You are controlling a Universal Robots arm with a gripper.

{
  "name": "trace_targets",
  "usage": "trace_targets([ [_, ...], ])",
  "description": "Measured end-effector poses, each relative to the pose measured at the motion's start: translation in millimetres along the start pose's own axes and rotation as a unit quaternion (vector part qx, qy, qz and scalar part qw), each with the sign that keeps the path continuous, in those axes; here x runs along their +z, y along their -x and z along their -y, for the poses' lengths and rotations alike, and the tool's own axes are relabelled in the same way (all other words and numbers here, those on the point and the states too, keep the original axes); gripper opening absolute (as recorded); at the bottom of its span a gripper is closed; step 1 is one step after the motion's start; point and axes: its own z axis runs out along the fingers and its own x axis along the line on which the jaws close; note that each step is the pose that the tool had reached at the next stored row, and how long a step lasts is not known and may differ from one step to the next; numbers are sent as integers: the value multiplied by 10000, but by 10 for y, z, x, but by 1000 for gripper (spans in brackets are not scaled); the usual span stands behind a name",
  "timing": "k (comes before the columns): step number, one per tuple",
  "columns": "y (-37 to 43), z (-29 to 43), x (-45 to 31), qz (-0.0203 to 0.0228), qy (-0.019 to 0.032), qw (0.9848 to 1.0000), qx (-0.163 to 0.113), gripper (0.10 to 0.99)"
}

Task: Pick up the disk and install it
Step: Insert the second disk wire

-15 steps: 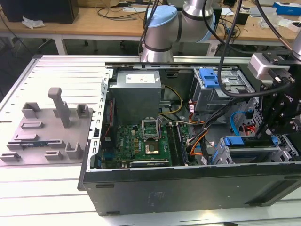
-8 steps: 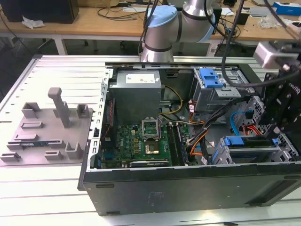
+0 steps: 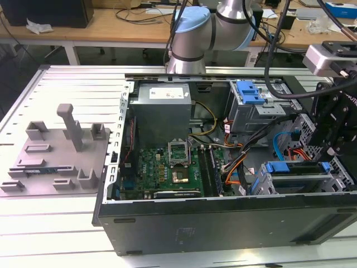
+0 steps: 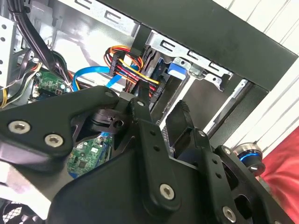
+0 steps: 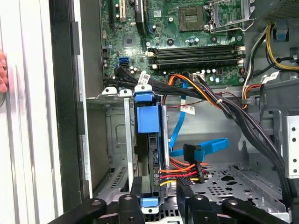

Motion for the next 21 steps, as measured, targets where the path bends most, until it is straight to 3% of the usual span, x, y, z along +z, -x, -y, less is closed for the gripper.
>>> trace_targets([
  [15, 1, 0, 0, -2, -2, 10000, -27, 424],
  [17, 98, -6, -14, -133, -10, 9999, -27, 424],
  [18, 186, -12, -33, -216, -14, 9998, -27, 424],
  [21, 298, -24, -68, -357, -22, 9994, -27, 424],
])
